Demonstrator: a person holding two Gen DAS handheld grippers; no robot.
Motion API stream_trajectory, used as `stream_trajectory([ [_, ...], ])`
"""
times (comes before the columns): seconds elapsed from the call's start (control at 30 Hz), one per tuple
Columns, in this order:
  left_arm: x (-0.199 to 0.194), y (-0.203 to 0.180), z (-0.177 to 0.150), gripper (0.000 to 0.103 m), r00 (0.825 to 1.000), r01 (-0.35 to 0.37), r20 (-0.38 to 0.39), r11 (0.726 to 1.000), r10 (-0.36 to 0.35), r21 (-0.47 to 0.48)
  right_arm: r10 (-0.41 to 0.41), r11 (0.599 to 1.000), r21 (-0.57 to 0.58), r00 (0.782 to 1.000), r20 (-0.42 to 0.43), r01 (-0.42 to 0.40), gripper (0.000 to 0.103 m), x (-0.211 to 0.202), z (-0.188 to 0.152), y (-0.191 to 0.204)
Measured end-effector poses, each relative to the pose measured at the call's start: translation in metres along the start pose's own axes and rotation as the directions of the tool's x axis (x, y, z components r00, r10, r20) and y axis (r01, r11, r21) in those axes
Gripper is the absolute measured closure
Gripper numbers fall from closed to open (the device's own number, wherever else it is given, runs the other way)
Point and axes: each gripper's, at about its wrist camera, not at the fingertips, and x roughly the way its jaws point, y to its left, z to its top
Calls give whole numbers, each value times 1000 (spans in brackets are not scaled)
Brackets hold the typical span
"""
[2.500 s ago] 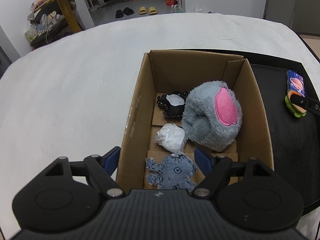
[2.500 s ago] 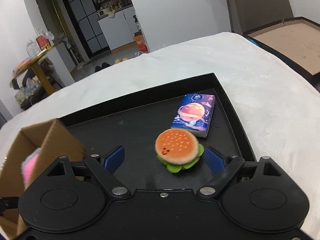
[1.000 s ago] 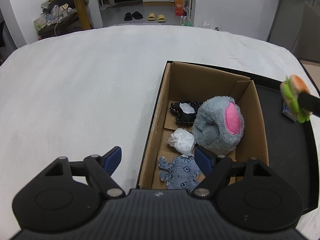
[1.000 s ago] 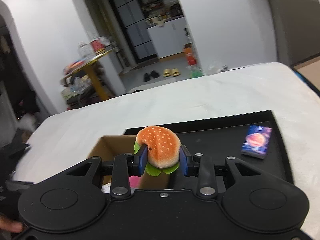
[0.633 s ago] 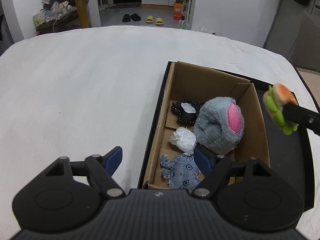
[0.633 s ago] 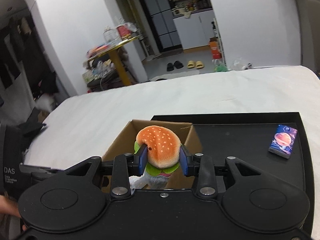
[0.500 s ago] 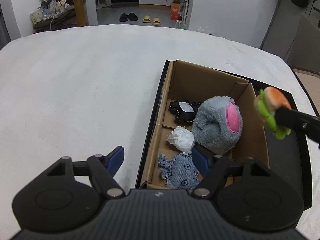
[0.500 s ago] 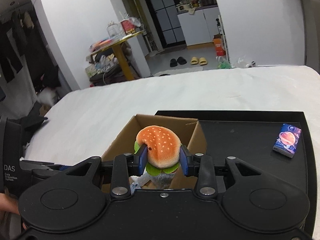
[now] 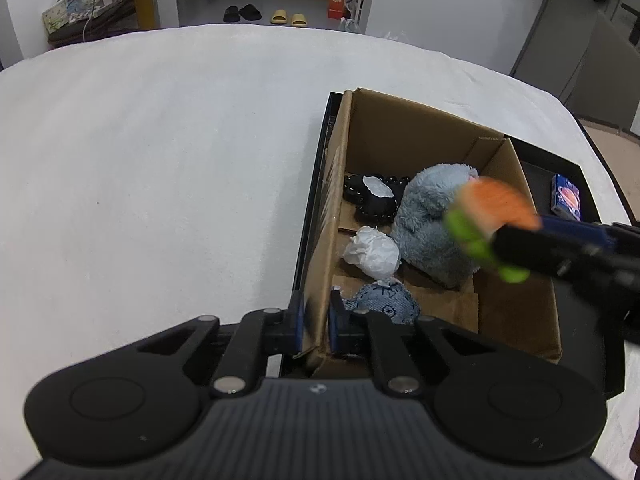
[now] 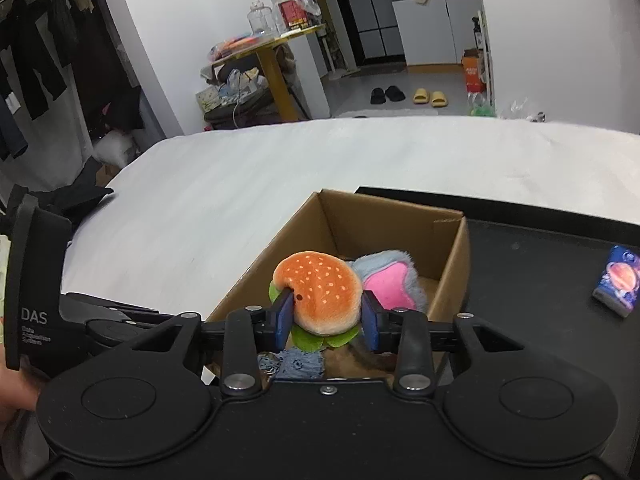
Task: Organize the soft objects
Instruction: 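Carry the burger plush into the box and release it with the right gripper, then move the right gripper to the tissue pack and grasp it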
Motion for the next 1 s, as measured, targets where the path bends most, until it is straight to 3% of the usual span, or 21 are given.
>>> stream_trajectory([
  [0.1,1,-1,-2,92,1000,0,2,1000,0,18,10,1000,-12,999,-35,-11,48,9,-4,3],
  [0.27,1,-2,0,92,1000,4,0,1000,-4,19,-7,1000,-9,998,-57,6,48,11,-9,5],
  [0.67,0,-15,5,89,999,-44,9,997,44,63,-67,997,48,998,4,67,48,-11,-9,-16],
  [0.77,1,-18,7,88,998,-57,5,996,57,68,-80,995,63,997,13,79,44,-13,-9,-24],
  [0.83,1,-18,7,84,998,-64,0,996,64,70,-91,994,68,996,20,90,40,-14,-10,-30],
  [0.9,2,-20,9,68,997,-71,-8,995,72,71,-108,991,81,994,26,105,39,-15,-10,-38],
  [1.0,2,-25,9,54,996,-87,-5,992,87,87,-139,985,109,990,34,135,37,-17,-11,-53],
])
